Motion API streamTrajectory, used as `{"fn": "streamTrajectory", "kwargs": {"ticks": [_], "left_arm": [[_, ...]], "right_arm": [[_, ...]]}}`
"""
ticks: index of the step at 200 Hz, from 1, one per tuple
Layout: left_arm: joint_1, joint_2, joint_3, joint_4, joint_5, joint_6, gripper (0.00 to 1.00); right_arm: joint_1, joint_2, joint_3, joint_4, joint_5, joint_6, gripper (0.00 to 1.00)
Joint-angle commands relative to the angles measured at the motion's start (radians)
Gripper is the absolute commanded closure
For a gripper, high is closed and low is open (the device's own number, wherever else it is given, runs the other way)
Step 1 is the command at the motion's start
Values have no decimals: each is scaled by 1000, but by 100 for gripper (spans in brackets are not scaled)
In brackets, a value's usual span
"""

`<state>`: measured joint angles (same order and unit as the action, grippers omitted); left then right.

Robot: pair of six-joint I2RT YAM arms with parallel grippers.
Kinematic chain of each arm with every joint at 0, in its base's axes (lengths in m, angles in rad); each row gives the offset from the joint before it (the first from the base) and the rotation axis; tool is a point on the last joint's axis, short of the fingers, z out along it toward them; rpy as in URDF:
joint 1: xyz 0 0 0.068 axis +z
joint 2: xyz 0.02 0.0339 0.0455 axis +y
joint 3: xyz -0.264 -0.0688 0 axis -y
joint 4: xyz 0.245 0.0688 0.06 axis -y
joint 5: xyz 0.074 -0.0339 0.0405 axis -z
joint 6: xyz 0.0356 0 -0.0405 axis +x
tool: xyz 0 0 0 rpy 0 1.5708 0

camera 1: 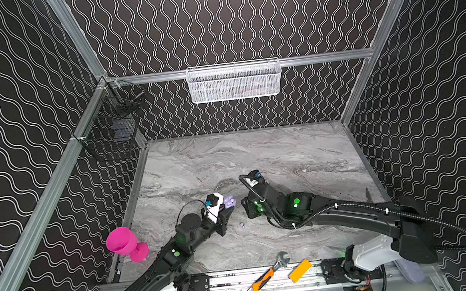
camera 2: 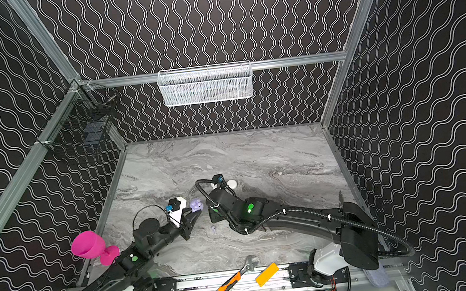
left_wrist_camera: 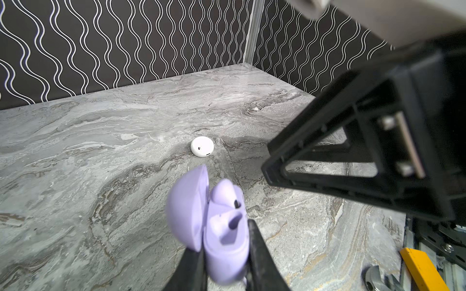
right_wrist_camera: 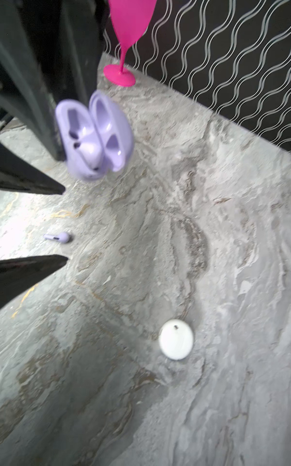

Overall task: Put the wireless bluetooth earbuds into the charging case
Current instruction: 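Move the right gripper down over the second lavender earbud on the table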

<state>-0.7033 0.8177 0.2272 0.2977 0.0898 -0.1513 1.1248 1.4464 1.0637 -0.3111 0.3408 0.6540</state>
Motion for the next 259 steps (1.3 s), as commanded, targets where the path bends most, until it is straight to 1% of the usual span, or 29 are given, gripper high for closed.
{"fn": "streamTrajectory", "kwargs": {"ticks": [1, 40, 61, 94, 142, 167, 211, 259], "left_arm": [[0, 1, 1, 33, -3, -3, 93], [1, 25, 5, 38, -11, -10, 93], [1, 34, 8, 42, -30, -13, 93], [2, 45, 8, 47, -73, -25, 93], [4, 118, 12, 103, -99, -34, 94], [10, 131, 9, 119, -101, -37, 95], [50, 95, -12, 124, -88, -61, 95], [81, -20, -47, 97, -93, -79, 95]], "right_arm": [[0, 2, -23, -34, -21, 32, 58], [0, 64, -24, -51, -89, 39, 58], [0, 111, -11, -68, -109, 42, 59], [1, 158, -24, -44, -145, 38, 60], [7, 242, -7, -47, -188, 28, 57], [14, 275, 1, -49, -199, 26, 55], [21, 332, 24, -62, -207, 25, 55], [21, 380, 56, -85, -198, 19, 55]]}}
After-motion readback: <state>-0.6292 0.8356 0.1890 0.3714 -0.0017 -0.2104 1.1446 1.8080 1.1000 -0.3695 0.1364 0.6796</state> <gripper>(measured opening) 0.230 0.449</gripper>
